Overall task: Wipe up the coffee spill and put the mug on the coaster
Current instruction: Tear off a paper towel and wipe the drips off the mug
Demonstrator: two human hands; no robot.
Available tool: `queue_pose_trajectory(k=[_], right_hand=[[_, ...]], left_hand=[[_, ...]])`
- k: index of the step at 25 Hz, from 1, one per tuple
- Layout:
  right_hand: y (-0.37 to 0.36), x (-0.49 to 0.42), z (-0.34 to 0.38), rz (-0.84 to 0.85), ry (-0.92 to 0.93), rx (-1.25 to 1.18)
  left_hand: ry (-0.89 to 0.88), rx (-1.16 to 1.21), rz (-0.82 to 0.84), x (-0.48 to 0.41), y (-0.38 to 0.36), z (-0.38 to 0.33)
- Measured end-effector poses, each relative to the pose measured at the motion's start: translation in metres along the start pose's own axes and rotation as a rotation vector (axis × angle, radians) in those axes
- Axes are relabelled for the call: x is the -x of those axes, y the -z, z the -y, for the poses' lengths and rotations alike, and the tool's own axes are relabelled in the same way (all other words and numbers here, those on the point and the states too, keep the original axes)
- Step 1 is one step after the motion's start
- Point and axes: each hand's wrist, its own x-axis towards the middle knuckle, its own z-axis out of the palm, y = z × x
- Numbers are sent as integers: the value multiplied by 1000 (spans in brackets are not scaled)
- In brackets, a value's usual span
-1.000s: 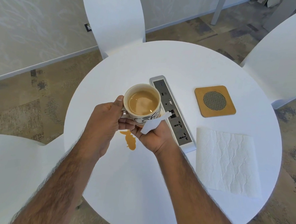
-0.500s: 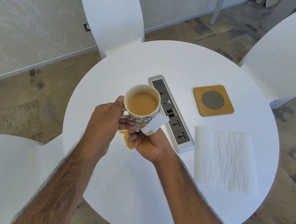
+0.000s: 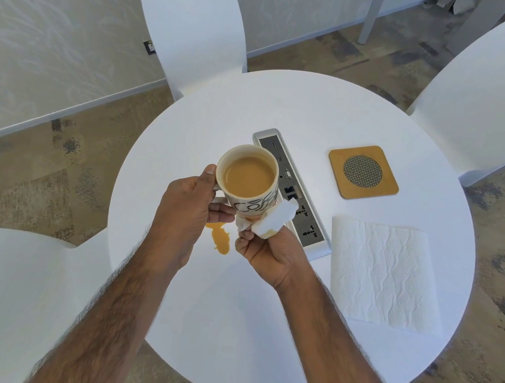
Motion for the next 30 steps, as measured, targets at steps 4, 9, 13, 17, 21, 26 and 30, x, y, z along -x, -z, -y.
queue_pose_trajectory(k=[4,9,13,17,21,26,30], right_hand=[[9,8,11,-92,183,78],[-7,8,13,-88,386,230],[-28,3,2,-269,540,287],[-42,4,7,-210,595,179],[-51,-1,15,-300,664,303],[-43,-11,38,-235,562,344],[-33,-33,44,-7,308,306]], left_hand=[[-1,-15,-19,-3,1,0],[-9,-22,-20,-2,0,-2],[-21,-18,-13,-2,-5,-6],[-30,-9,-9,-4,-6,-10],[-52,-6,15,-4,-8,-15],[-52,-27,29,-10,-7,-22],[-36,-58,20,-13,-3,-21]])
